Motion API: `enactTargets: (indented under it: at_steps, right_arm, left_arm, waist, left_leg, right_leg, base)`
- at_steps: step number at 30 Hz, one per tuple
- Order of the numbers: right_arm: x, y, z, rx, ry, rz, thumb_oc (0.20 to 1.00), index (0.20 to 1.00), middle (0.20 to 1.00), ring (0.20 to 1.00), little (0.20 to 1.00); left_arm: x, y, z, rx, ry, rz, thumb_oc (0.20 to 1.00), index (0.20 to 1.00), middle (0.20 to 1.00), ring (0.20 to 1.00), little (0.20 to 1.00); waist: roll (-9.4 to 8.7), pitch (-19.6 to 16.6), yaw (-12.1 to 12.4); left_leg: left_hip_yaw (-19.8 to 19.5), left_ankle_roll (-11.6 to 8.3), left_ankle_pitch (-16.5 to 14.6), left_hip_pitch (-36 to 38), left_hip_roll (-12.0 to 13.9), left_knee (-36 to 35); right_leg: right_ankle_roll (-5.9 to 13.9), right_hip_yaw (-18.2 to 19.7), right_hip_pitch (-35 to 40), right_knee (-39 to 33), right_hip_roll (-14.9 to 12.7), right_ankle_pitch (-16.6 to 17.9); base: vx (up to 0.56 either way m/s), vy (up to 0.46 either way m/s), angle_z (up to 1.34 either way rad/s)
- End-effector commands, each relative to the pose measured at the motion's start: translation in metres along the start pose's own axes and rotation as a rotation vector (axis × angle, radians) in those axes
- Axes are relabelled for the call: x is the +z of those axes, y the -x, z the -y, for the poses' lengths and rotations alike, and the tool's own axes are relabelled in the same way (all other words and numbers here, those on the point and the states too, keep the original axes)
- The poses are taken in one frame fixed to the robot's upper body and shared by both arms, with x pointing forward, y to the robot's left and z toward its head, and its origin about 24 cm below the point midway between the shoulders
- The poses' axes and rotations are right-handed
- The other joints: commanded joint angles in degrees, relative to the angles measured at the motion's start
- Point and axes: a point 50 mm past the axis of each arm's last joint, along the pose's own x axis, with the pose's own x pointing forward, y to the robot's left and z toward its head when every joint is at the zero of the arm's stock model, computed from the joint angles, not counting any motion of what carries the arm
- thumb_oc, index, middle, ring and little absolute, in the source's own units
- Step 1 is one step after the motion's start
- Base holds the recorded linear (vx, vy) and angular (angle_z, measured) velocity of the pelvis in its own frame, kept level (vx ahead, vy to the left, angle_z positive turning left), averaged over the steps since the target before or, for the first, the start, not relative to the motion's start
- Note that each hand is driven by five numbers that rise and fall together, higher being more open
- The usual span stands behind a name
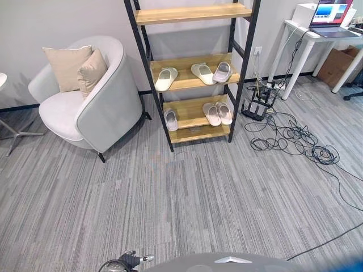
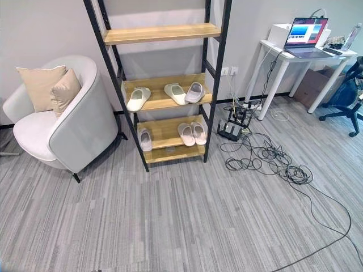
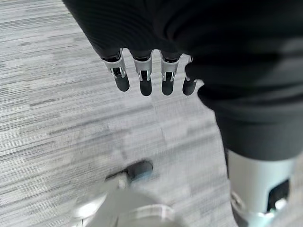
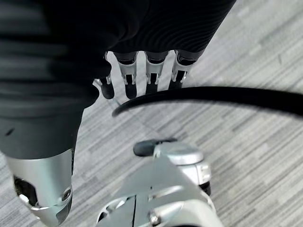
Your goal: Arrange the slippers neatly on the shoe rack.
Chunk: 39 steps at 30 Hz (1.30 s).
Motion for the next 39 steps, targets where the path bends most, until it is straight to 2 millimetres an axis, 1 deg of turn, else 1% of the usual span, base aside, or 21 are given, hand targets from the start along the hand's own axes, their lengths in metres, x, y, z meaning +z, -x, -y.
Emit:
enactTargets:
  at_steps: [1,7,8,9,10,11,12,14,16,17,19,20,21,23,25,26,29,31,34,36,39]
  right_arm:
    - [0.009,0.0,-0.003,-0.008,0.059,0.003,1.0,1.0,1.0,1.0,1.0]
    - [0.029,0.002,0.003,-0.034,0.176,0.058,1.0,1.0,1.0,1.0,1.0]
    - [0.042,0.001,-0.006,-0.021,0.241,0.102,1.0,1.0,1.0,1.0,1.0]
    - [0.068,0.005,-0.008,-0.029,0.232,0.198,1.0,1.0,1.0,1.0,1.0]
    - [0.104,0.015,0.005,-0.098,0.271,0.317,1.0,1.0,1.0,1.0,1.0]
    - [0.132,0.031,0.04,-0.218,0.23,0.391,1.0,1.0,1.0,1.0,1.0]
    - [0.125,0.028,0.038,-0.209,0.207,0.363,1.0,1.0,1.0,1.0,1.0]
    - [0.118,0.023,0.027,-0.182,0.197,0.344,1.0,1.0,1.0,1.0,1.0]
    - [0.111,0.019,0.019,-0.166,0.208,0.329,1.0,1.0,1.0,1.0,1.0]
    - [0.109,0.017,0.01,-0.148,0.207,0.326,1.0,1.0,1.0,1.0,1.0]
    - [0.109,0.014,-0.002,-0.114,0.205,0.335,1.0,1.0,1.0,1.0,1.0]
    - [0.111,0.014,-0.012,-0.09,0.227,0.347,1.0,1.0,1.0,1.0,1.0]
    - [0.113,0.014,-0.019,-0.078,0.248,0.355,1.0,1.0,1.0,1.0,1.0]
    - [0.109,0.012,-0.026,-0.058,0.271,0.351,1.0,1.0,1.0,1.0,1.0]
    - [0.107,0.011,-0.027,-0.054,0.278,0.343,1.0,1.0,1.0,1.0,1.0]
    - [0.107,0.011,-0.027,-0.056,0.283,0.344,1.0,1.0,1.0,1.0,1.0]
    - [0.106,0.01,-0.029,-0.053,0.311,0.336,1.0,1.0,1.0,1.0,1.0]
    - [0.101,0.009,-0.026,-0.059,0.319,0.319,1.0,1.0,1.0,1.0,1.0]
    - [0.105,0.011,-0.026,-0.066,0.326,0.339,1.0,1.0,1.0,1.0,1.0]
    - [0.118,0.014,-0.03,-0.072,0.336,0.39,1.0,1.0,1.0,1.0,1.0]
    - [0.127,0.017,-0.03,-0.082,0.346,0.423,1.0,1.0,1.0,1.0,1.0]
  left_arm:
    - [0.008,-0.001,0.004,-0.005,-0.096,-0.004,1.0,1.0,1.0,1.0,1.0]
    - [0.023,-0.003,0.002,0.0,-0.005,0.045,1.0,1.0,1.0,1.0,1.0]
    - [0.027,-0.003,0.005,-0.008,-0.016,0.059,1.0,1.0,1.0,1.0,1.0]
    - [0.031,-0.003,0.004,0.005,-0.008,0.071,1.0,1.0,1.0,1.0,1.0]
    - [0.034,-0.003,0.0,0.024,-0.013,0.089,1.0,1.0,1.0,1.0,1.0]
    - [0.044,-0.003,-0.004,0.048,-0.026,0.114,1.0,1.0,1.0,1.0,1.0]
    - [0.039,-0.003,-0.003,0.05,-0.019,0.102,1.0,1.0,1.0,1.0,1.0]
    - [0.035,-0.002,-0.01,0.084,0.003,0.087,1.0,1.0,1.0,1.0,1.0]
    - [0.02,-0.002,-0.01,0.09,0.038,0.034,1.0,1.0,1.0,1.0,1.0]
    - [0.01,-0.001,-0.013,0.102,0.031,-0.004,1.0,1.0,1.0,1.0,1.0]
    - [0.006,0.0,-0.018,0.116,0.025,-0.017,1.0,1.0,1.0,1.0,1.0]
    - [0.006,0.001,-0.021,0.129,0.032,-0.014,1.0,1.0,1.0,1.0,1.0]
    - [0.011,0.0,-0.025,0.144,0.032,0.0,1.0,1.0,1.0,1.0,1.0]
    - [0.024,0.001,-0.036,0.17,0.033,0.044,1.0,1.0,1.0,1.0,1.0]
    - [0.036,0.001,-0.042,0.185,0.037,0.084,1.0,1.0,1.0,1.0,1.0]
    - [0.046,0.002,-0.045,0.199,0.038,0.12,1.0,1.0,1.0,1.0,1.0]
    - [0.056,0.002,-0.046,0.208,0.03,0.15,1.0,1.0,1.0,1.0,1.0]
    - [0.047,0.001,-0.042,0.199,0.036,0.128,1.0,1.0,1.0,1.0,1.0]
    - [0.028,0.0,-0.027,0.167,0.012,0.062,1.0,1.0,1.0,1.0,1.0]
    - [0.038,-0.001,-0.024,0.168,0.003,0.094,1.0,1.0,1.0,1.0,1.0]
    - [0.051,-0.001,-0.024,0.182,0.03,0.144,1.0,1.0,1.0,1.0,1.0]
  waist:
    - [-0.78,-0.2,-0.8]
    - [-1.08,1.4,-0.1]
    - [-1.19,1.5,0.1]
    - [-1.39,2.2,0.3]
    - [-2.12,4.4,0.6]
    - [-2.81,6.1,1.1]
    - [-3.07,5.6,1.9]
    - [-3.75,5.3,4.0]
    - [-3.4,4.2,4.2]
    - [-3.91,3.6,4.1]
    - [-4.05,3.4,3.9]
    - [-4.1,4.0,3.6]
    - [-3.86,4.6,3.3]
    - [-2.69,5.3,2.2]
    - [-2.19,5.5,1.4]
    - [-2.02,5.8,0.7]
    - [-2.42,5.7,-0.5]
    - [-2.95,4.9,-0.7]
    - [-3.39,2.8,-0.4]
    - [-4.18,3.6,-0.1]
    - [-5.26,5.0,1.0]
  left_leg:
    - [0.4,-5.46,0.0,-0.5,4.4,-0.1]
    - [-0.8,-6.39,1.3,-0.5,5.8,-0.1]
    - [-1.2,-6.57,1.5,-0.5,6.0,-0.1]
    - [-1.5,-6.67,0.8,-1.2,6.4,2.3]
    - [-1.2,-7.22,-0.1,-5.8,7.6,12.2]
    - [2.7,-7.82,2.4,-13.3,10.3,22.9]
    - [4.9,-6.25,1.4,-15.3,8.5,18.4]
    - [2.5,-7.38,4.8,-19.2,7.1,13.0]
    - [1.0,-6.14,4.5,-16.8,6.2,9.2]
    - [1.1,-4.8,3.5,-14.9,5.1,8.8]
    - [1.9,-2.89,1.4,-12.6,4.3,8.7]
    - [2.6,-0.6,-1.1,-10.1,2.8,9.2]
    - [2.6,0.45,-2.1,-8.9,2.3,9.5]
    - [1.7,1.55,-3.8,-5.5,1.8,8.6]
    - [0.8,0.98,-4.6,-3.6,1.6,7.4]
    - [-0.3,0.06,-5.3,-2.1,1.7,6.4]
    - [-1.4,-1.1,-6.1,-0.1,1.6,5.8]
    - [-2.4,-1.48,-7.0,1.1,1.8,6.1]
    - [-4.6,-4.15,-6.6,1.8,5.3,7.5]
    - [-3.4,-6.35,-3.5,-2.2,8.4,13.8]
    - [-1.7,-6.1,-1.8,-6.3,10.4,19.4]
  right_leg:
    - [6.76,-0.4,-1.5,0.2,-4.4,0.4]
    - [5.25,-1.3,-1.3,0.8,-3.0,-0.7]
    - [4.97,-1.3,-1.3,0.5,-2.6,-0.9]
    - [4.59,-0.9,-1.3,0.7,-2.4,-1.5]
    - [3.43,-0.3,-1.5,2.6,-2.7,-2.9]
    - [2.64,-1.3,0.7,1.8,-2.4,-4.4]
    - [3.38,-1.7,1.1,1.2,-3.0,-4.2]
    - [4.09,-1.4,2.9,1.1,-3.1,-5.5]
    - [4.83,-1.0,2.8,3.7,-3.3,-6.2]
    - [5.32,-0.5,2.1,9.0,-4.6,-6.5]
    - [6.65,0.0,-0.5,16.3,-6.5,-5.8]
    - [8.69,-0.1,-3.5,25.4,-9.9,-1.4]
    - [9.2,0.0,-5.4,30.6,-11.6,1.8]
    - [8.11,0.8,-10.2,37.2,-13.0,2.5]
    - [7.03,0.9,-11.2,31.5,-13.1,0.4]
    - [7.17,1.5,-12.4,23.5,-13.0,0.4]
    - [8.84,4.5,-13.6,12.6,-11.8,3.8]
    - [9.33,6.5,-12.8,10.1,-10.4,4.2]
    - [6.75,6.2,-9.5,8.3,-6.0,1.5]
    - [4.92,3.1,-7.7,7.6,-5.1,-0.2]
    - [3.73,0.5,-5.6,6.9,-4.7,-1.4]
  base:
    - [0.03,-0.102,0.0]
    - [0.03,-0.136,0.05]
    - [0.07,-0.176,0.15]
    - [0.05,-0.222,0.13]
    - [0.19,-0.23,0.24]
    - [0.26,-0.062,0.69]
    - [0.37,0.057,0.73]
    - [0.33,0.205,0.05]
    - [0.33,0.238,-0.6]
    - [0.35,0.251,-0.67]
    - [0.33,0.287,-0.57]
    - [0.31,0.307,-0.54]
    - [0.28,0.292,-0.49]
    - [0.3,0.18,-0.04]
    - [0.34,-0.006,0.54]
    - [0.32,-0.141,0.7]
    - [0.26,-0.141,0.47]
    - [0.35,-0.232,0.61]
    - [0.35,-0.39,0.37]
    - [0.08,-0.291,0.34]
    - [0.04,-0.132,0.61]
